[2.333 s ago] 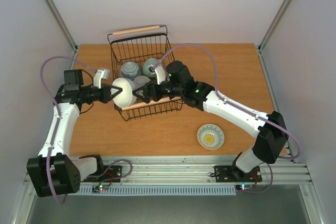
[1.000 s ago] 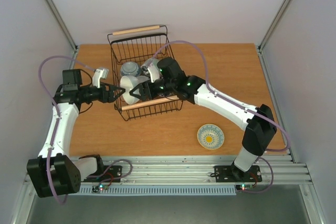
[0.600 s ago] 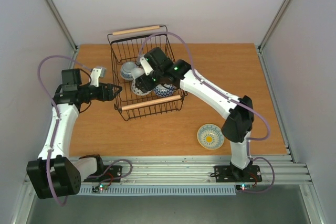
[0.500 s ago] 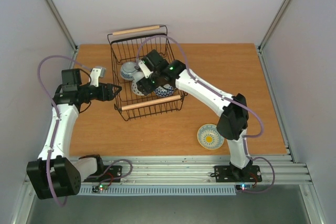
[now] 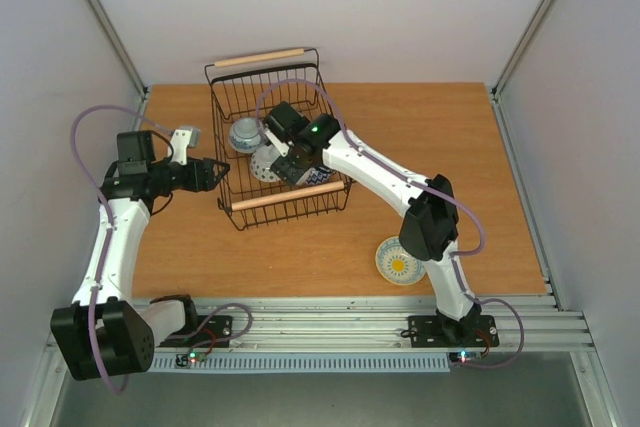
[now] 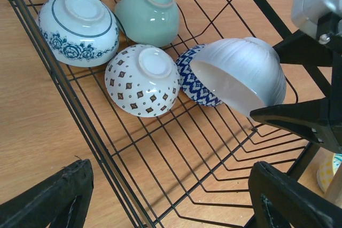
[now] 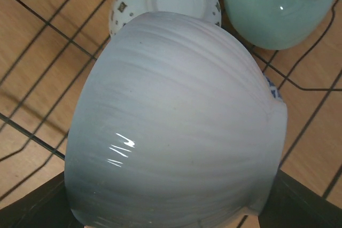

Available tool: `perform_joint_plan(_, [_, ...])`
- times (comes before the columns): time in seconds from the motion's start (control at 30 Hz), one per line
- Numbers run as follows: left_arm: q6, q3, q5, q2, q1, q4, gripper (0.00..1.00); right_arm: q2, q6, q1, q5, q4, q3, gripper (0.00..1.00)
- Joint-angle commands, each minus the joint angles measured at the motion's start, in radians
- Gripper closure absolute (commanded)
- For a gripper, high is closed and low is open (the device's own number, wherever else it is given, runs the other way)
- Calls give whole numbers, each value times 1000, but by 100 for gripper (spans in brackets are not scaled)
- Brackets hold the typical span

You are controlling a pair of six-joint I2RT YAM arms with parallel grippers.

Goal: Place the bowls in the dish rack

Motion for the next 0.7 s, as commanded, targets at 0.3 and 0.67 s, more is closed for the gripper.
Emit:
perform_joint_plan(0.3, [-9, 16, -11, -10, 6, 45, 20, 23, -87, 41, 186, -119, 44, 99])
perform_joint_plan(0.67, [-6, 16, -16, -11, 6, 48, 19, 76, -126, 41, 318, -120, 66, 99])
